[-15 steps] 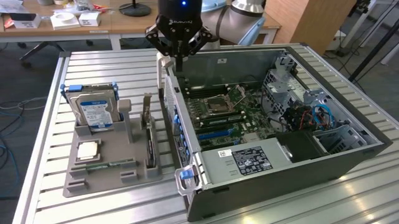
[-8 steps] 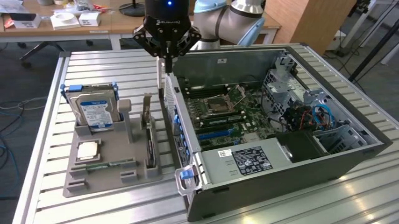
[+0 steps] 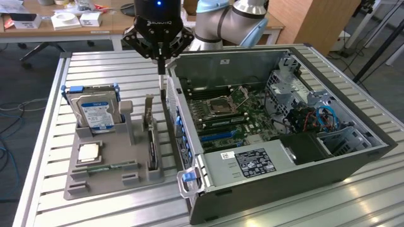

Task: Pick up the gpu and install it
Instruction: 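Reach for the gpu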

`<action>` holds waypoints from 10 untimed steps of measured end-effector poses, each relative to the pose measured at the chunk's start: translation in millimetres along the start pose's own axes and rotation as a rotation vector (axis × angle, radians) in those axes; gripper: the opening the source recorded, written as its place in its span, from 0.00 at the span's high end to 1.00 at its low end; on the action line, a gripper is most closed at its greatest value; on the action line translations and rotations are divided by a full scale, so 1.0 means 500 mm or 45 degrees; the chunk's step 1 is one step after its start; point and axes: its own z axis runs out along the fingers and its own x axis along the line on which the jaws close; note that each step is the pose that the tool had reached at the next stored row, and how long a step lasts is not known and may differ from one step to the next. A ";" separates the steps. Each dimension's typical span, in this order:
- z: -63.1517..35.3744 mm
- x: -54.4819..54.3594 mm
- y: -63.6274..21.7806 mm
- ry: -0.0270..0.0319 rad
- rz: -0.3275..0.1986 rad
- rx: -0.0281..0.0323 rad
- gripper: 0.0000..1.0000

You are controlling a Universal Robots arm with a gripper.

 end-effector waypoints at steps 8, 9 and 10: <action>0.000 0.018 -0.001 0.0000 0.000 0.0000 0.90; 0.000 0.018 -0.001 0.0000 0.000 0.0001 0.90; 0.000 0.018 -0.001 0.0000 0.000 0.0000 0.90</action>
